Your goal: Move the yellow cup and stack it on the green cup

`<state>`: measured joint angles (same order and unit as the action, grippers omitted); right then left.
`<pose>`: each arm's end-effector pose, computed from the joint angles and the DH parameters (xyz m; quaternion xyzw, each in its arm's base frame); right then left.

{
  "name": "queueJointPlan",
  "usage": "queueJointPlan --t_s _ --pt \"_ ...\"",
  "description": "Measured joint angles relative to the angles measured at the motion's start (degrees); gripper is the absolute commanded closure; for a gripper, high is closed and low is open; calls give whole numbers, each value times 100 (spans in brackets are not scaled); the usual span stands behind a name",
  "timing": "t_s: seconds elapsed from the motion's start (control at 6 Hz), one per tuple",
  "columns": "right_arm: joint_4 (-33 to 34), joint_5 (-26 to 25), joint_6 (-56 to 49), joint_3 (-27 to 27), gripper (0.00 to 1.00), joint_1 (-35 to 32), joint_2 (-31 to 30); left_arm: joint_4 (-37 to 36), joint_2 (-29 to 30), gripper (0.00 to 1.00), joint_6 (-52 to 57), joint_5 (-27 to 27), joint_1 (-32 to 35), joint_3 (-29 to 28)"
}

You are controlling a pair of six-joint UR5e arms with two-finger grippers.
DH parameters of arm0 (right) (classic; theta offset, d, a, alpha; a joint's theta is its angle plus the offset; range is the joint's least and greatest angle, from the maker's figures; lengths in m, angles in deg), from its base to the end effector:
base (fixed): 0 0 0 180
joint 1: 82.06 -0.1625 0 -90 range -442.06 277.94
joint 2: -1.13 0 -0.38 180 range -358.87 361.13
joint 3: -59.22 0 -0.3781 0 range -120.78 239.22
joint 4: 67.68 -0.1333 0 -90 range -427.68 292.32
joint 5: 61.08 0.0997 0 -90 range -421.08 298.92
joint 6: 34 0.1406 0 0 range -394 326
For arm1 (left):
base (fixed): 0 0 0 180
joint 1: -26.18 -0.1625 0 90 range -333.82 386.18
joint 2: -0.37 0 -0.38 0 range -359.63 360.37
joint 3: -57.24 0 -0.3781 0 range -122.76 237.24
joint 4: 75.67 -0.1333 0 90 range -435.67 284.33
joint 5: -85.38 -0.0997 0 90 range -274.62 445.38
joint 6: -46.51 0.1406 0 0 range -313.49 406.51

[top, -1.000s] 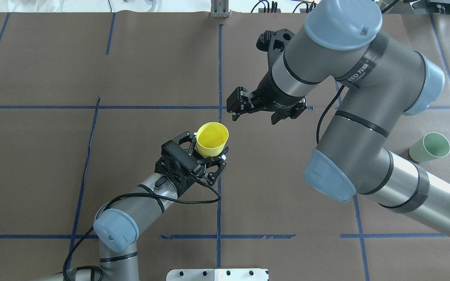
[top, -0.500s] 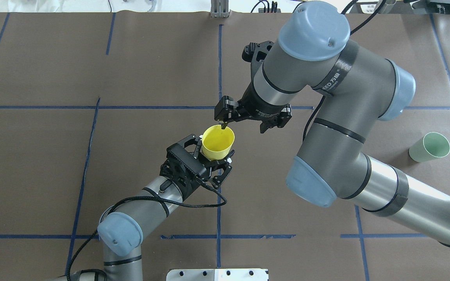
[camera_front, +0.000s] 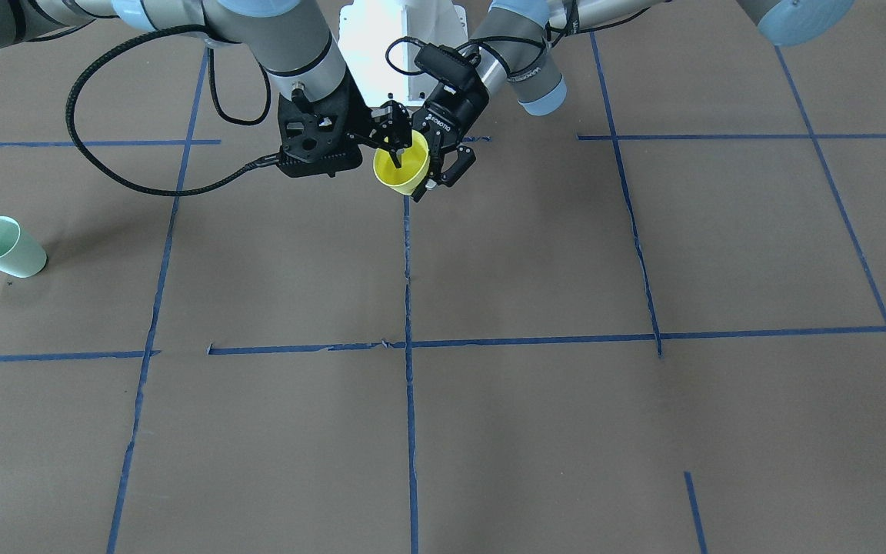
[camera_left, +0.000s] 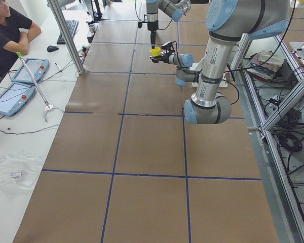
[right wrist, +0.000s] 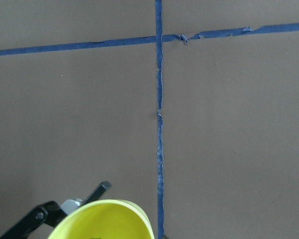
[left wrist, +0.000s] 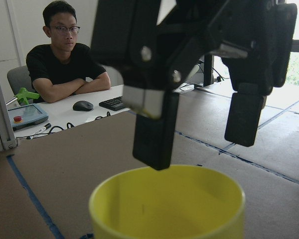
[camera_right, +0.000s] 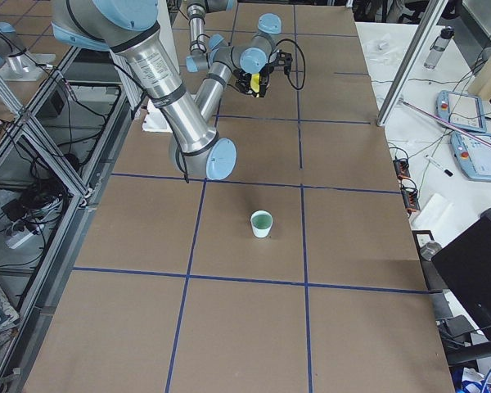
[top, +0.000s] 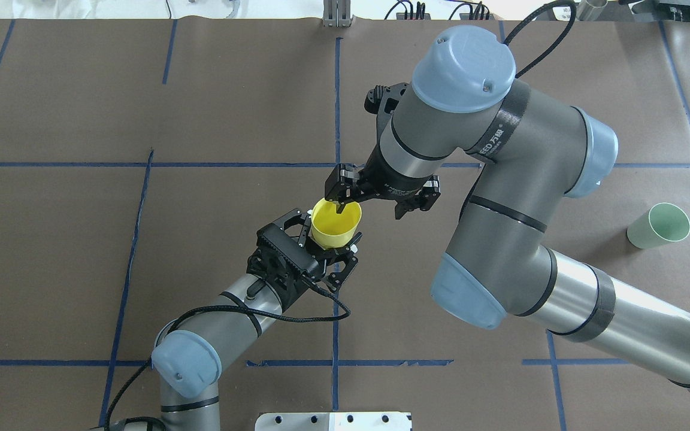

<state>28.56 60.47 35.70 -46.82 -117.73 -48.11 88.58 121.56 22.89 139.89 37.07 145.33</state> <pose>-0.4615 -0.4048 0.1331 -0.0242 -0.4783 0.0013 0.8779 0.5629 -0.3272 0.1789 0.6144 0.4666 0.0625 0.6331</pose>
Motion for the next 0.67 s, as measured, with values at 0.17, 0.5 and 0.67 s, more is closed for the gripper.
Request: queueJointPlan --t_s 0.17,0.5,0.67 --pt "0 6 -3 6 9 20 -11 1 4 87 -2 -13 -4 -2" --pt "0 25 -9 38 14 39 -28 2 54 86 -7 -19 -15 -7" --pt "-3 51 -10 54 24 46 -29 2 80 86 -5 -19 -21 -13"
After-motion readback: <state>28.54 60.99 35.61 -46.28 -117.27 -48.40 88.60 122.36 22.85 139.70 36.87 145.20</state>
